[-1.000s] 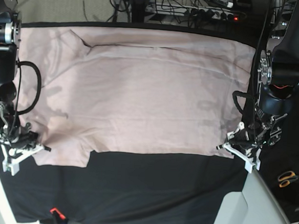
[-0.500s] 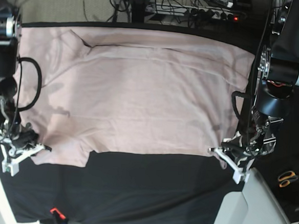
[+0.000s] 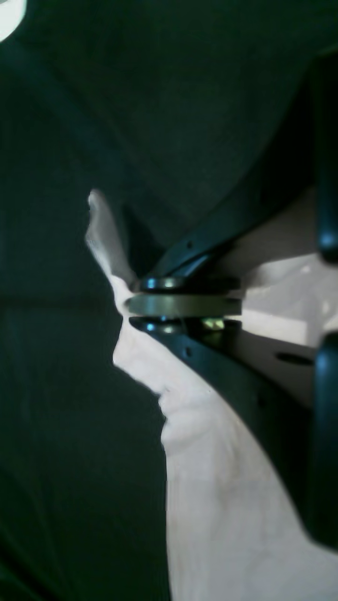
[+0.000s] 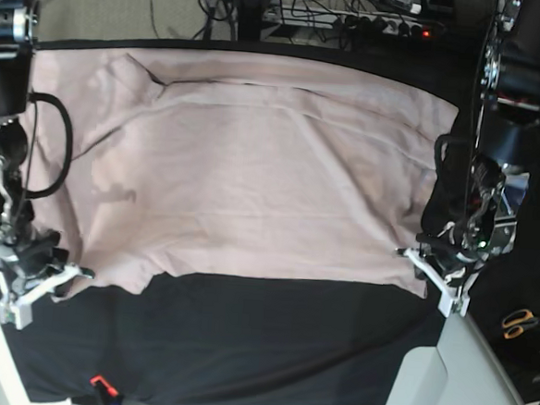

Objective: Fold the T-shirt properly
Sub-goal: 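Lift the hem with both grippers and fold it toward the shoulders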

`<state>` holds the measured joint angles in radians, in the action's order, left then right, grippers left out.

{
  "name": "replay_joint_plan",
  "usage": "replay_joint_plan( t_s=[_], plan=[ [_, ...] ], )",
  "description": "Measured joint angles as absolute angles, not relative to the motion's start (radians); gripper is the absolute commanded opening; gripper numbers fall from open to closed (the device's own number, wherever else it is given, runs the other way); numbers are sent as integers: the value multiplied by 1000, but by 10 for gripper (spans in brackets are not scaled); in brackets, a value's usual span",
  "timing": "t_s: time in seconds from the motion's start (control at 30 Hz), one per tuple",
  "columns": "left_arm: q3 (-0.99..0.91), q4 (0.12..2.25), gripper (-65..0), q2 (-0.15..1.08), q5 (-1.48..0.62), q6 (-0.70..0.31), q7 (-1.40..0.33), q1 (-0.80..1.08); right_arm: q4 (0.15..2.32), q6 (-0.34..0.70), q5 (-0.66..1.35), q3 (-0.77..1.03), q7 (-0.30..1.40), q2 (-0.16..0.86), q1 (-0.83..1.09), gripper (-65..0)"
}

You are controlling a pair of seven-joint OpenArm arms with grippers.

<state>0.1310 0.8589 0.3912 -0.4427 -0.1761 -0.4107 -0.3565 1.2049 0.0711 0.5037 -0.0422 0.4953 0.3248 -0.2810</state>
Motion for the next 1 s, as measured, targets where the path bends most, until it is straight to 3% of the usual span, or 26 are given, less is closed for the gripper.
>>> replay_joint_plan(
  t_s=[0.13,0.4,0.6,0.8,1.0],
  plan=[
    [131,934,-650,405,-441,-172,-411,-301,1306,10,500,-33,542,342,-225,-650],
    [132,1082,-650,408,-441,-172,-415,-175,1461,10,498,231,777,298,-113,-650],
    [132,1247,-650,413,-443,-165,-416,-77,1549,9,505,255,851,288,-8,-650],
    [-6,1434,-650,425,-441,-153,-568,27,1607,8,505,262,875,270,67,-650],
    [-23,1488,-650,435,-434,-151,-577,107,1636,11,503,376,928,215,146,-650]
  ],
)
